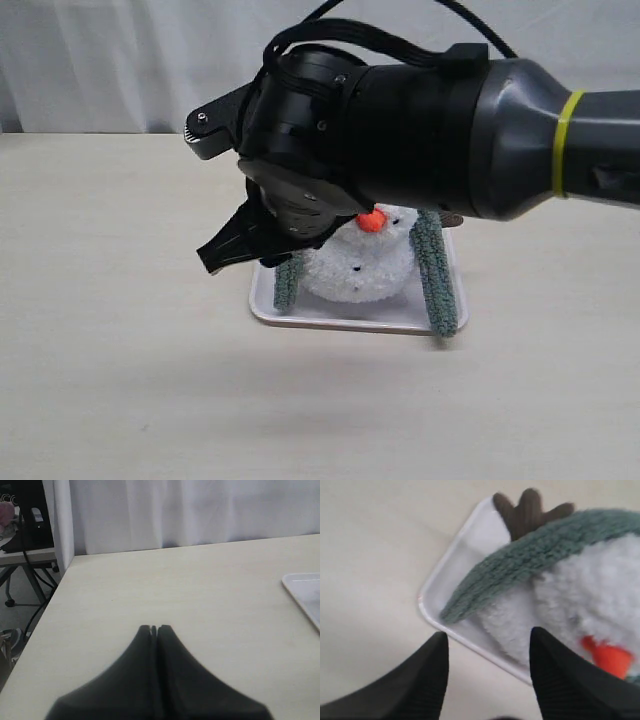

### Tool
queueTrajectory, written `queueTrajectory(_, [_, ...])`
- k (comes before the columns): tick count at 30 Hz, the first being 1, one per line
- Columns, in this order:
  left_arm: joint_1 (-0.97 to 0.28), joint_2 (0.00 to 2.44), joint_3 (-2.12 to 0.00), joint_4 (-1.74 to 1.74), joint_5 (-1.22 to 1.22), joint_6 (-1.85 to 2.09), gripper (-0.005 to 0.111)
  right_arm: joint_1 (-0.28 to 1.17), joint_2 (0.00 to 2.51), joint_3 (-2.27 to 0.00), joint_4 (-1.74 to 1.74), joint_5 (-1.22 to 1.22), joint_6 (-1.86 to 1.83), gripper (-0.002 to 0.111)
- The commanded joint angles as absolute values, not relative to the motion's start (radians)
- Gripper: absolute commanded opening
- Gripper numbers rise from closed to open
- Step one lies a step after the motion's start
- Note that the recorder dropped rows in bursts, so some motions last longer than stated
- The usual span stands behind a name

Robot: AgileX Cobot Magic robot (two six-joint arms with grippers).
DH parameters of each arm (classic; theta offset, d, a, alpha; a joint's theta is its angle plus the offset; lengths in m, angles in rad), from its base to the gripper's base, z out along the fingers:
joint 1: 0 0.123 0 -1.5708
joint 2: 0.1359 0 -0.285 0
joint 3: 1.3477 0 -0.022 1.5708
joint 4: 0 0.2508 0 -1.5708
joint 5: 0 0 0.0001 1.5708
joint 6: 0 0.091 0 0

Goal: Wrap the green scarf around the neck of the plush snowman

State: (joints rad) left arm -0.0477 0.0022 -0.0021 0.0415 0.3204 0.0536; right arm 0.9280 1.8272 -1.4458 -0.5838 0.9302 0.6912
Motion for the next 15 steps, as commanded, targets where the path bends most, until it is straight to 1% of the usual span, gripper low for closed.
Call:
queueTrajectory(1, [-0.046,0.0,0.0,0.04,0.31,0.051,0.0,0.898,1.858,-1.45,-0.442,0.852,0.668,0.054])
queueTrajectory(3, [-0.046,0.0,0.0,0.04,0.31,0.051,0.0,0.893,1.882,-1.45,-0.426,0.823,0.701,0.06])
queueTrajectory(5, [-0.046,0.0,0.0,0.04,0.31,0.051,0.0,0.893,1.896,-1.45,-0.431,0.802,0.703,0.064])
queueTrajectory(8, [-0.046,0.0,0.0,0.04,0.31,0.051,0.0,0.893,1.914,-1.45,-0.449,0.771,0.754,0.064])
queueTrajectory(15, [-0.046,0.0,0.0,0.04,0.31,0.051,0.0,0.875,1.964,-1.45,-0.55,0.792,0.891,0.064])
